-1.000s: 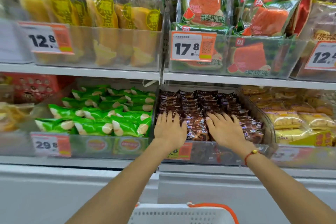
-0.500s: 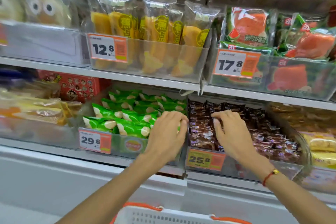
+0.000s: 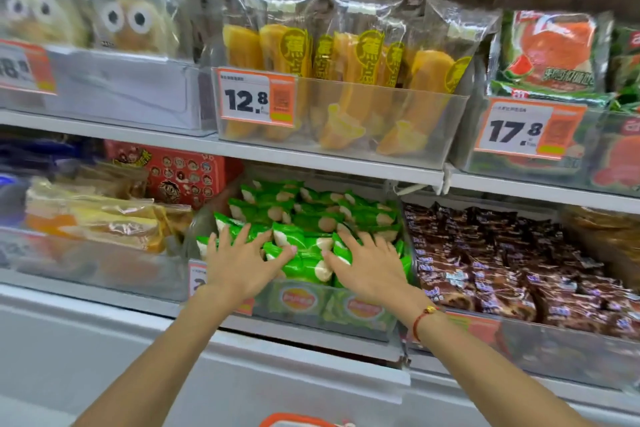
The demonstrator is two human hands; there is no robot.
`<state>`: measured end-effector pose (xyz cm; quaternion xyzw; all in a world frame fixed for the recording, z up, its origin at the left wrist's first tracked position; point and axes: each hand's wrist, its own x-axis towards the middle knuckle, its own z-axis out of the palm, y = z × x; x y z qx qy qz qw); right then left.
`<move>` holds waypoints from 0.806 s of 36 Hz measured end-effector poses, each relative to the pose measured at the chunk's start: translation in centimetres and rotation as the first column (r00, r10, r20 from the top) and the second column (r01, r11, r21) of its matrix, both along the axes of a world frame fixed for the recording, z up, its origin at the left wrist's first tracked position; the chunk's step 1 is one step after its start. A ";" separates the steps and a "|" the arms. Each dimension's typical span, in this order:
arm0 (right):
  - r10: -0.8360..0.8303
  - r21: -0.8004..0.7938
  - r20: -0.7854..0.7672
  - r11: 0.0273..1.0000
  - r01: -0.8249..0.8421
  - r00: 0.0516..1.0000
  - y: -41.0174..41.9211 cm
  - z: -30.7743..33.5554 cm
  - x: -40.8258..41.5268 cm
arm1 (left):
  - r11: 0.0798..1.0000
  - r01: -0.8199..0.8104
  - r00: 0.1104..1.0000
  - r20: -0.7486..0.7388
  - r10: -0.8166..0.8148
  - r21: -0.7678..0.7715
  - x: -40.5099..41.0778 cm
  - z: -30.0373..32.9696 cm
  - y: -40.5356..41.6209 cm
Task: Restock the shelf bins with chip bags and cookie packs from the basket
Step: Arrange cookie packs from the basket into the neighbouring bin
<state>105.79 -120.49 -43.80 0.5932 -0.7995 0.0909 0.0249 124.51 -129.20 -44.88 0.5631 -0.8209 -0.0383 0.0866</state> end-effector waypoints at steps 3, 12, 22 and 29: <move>-0.002 0.040 -0.030 0.999 0.004 1.000 0.0 0.2 -0.1 | 1.000 0.002 1.000 0.016 -0.002 0.022 -0.1 0.1 -0.1; -0.003 0.188 0.075 0.982 -0.011 0.997 0.2 2.4 0.4 | 0.993 0.011 0.997 0.074 -0.020 0.119 0.6 2.4 0.3; -0.133 -0.143 -0.018 0.981 0.129 0.991 -4.1 3.8 0.6 | 0.996 0.077 0.996 -0.043 -0.075 0.045 -3.4 3.5 -3.1; -0.148 0.232 0.198 0.967 0.101 0.969 -7.1 1.8 -1.9 | 0.982 0.068 0.998 -0.008 -0.067 0.176 -4.7 2.4 -4.5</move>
